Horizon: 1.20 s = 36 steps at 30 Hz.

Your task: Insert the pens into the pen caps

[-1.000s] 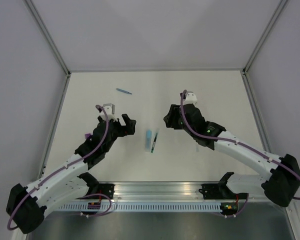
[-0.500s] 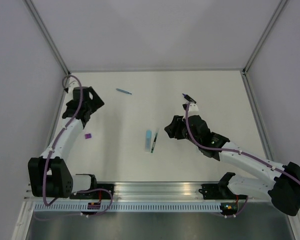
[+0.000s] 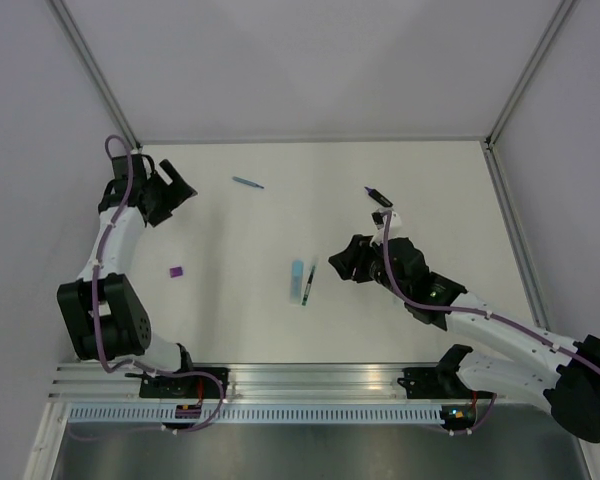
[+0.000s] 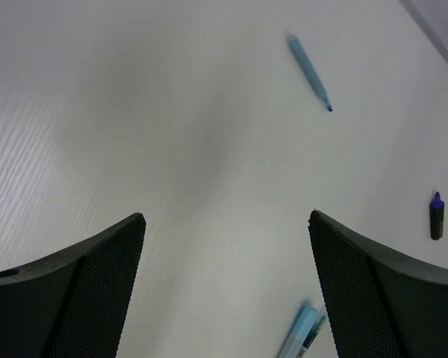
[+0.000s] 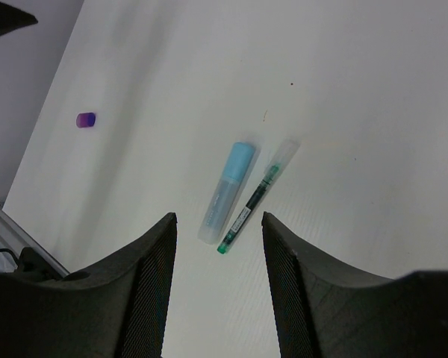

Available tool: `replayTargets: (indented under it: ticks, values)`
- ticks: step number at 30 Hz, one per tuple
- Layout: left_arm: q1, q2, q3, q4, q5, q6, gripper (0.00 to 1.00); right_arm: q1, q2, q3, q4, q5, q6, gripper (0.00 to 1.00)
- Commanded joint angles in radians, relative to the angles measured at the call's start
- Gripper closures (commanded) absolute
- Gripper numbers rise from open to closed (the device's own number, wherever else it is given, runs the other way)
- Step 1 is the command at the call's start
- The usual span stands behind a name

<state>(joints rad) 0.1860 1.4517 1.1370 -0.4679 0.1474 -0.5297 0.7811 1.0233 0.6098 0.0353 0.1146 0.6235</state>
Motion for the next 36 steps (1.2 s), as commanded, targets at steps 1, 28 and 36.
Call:
replayTargets:
  ticks: [1,28,36]
  values:
    - [-0.006,0.128,0.167,-0.034,0.156,0.114,0.06,-0.003,-0.035,-0.028,0.094,-0.015,-0.007,0.44]
    - [-0.126,0.935,0.790,0.503,0.422,-0.016,0.05,-0.003,-0.043,-0.035,0.106,-0.084,0.004,0.44]
    - [-0.158,1.095,0.966,0.489,0.440,-0.064,0.05,0.000,-0.026,-0.033,0.109,-0.085,0.001,0.45]
